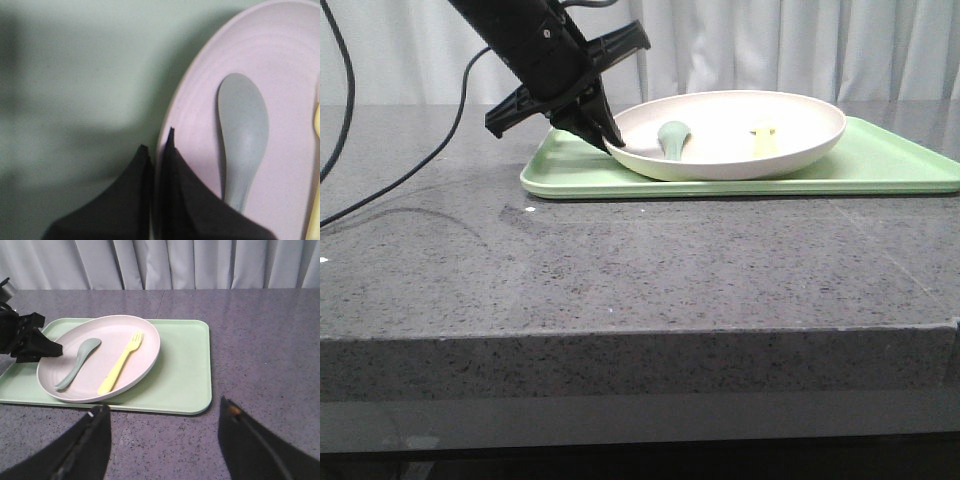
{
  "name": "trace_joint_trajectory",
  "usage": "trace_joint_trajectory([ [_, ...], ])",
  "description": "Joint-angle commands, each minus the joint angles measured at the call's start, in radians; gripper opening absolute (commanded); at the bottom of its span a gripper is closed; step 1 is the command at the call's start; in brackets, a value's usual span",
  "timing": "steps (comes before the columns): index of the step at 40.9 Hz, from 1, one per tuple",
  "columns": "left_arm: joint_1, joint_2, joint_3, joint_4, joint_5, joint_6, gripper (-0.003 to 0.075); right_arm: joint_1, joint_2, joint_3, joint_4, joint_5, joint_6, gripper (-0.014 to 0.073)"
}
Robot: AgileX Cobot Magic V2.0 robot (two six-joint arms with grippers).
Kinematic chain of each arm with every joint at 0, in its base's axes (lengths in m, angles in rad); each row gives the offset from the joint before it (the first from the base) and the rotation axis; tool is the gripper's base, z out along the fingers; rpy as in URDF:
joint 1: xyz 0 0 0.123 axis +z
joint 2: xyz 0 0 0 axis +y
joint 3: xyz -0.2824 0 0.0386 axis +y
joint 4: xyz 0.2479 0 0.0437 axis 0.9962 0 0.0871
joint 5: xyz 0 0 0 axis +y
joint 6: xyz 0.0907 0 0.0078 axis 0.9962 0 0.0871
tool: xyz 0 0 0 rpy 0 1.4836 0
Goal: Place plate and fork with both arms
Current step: 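Lower the plate onto the green tray and open the left gripper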
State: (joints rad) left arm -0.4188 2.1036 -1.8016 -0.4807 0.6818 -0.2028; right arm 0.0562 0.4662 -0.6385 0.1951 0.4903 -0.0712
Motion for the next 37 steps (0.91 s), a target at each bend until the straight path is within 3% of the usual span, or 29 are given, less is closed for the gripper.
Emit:
trace_joint_trajectory([
  [1,-0.019,-0.063,-0.036,-0.043,-0.076,-0.014,-0.0018,-0.003,0.011,-0.035,0.006,-0.078,-0.005,0.0492],
  [24,-0.019,-0.063,-0.036,-0.043,-0.074,-0.014,-0.0011,-0.003,0.011,-0.035,0.006,-0.078,-0.005,0.0492],
  [37,-0.019,-0.063,-0.036,-0.043,-0.074,-0.014,0.0177,-0.003,0.011,-0.035,0.006,-0.078,-0.005,0.0492],
])
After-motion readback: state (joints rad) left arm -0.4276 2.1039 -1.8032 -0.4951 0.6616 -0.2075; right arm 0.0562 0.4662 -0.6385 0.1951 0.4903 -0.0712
